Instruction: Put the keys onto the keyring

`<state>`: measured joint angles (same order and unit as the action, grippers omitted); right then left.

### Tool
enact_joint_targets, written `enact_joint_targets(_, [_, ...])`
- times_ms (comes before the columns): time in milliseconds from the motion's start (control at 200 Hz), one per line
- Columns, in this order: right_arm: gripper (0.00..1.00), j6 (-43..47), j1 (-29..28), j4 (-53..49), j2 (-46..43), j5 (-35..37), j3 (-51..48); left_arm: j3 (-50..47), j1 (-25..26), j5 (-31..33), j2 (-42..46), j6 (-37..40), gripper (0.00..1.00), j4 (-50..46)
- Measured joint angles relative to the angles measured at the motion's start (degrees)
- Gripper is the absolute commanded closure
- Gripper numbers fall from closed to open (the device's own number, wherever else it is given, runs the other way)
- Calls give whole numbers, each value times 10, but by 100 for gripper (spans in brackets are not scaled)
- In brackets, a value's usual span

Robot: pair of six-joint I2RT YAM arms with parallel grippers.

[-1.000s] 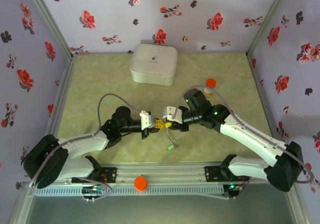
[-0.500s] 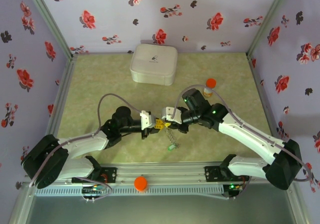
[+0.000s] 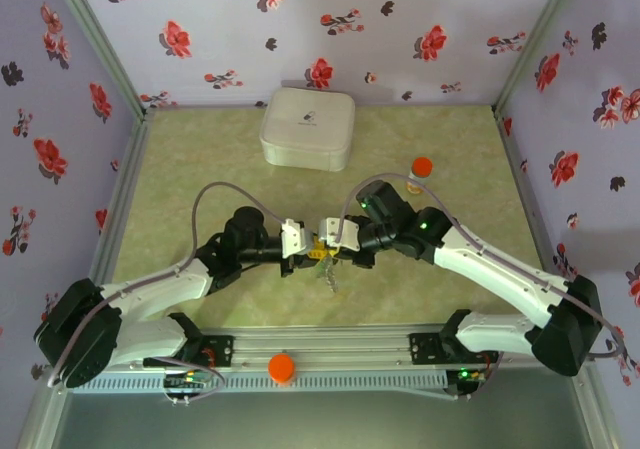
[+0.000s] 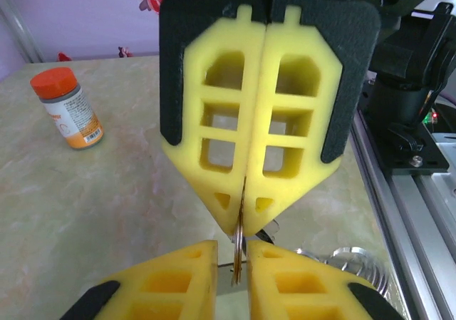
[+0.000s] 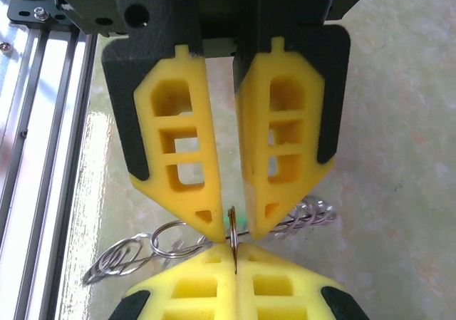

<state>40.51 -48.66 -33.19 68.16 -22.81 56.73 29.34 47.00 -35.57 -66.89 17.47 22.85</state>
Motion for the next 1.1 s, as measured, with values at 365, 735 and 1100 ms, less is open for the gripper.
enact_joint_targets(365, [89, -2, -7, 2, 7, 19, 3, 6, 0, 7, -6, 23, 100, -11])
enact_joint_targets(735, [68, -72, 53, 71, -68, -24, -50, -27, 0, 15, -6, 13, 100, 71])
enact_joint_targets(1100, [69, -93, 54, 86, -93, -31, -103, -52, 0, 17, -12, -5, 100, 179])
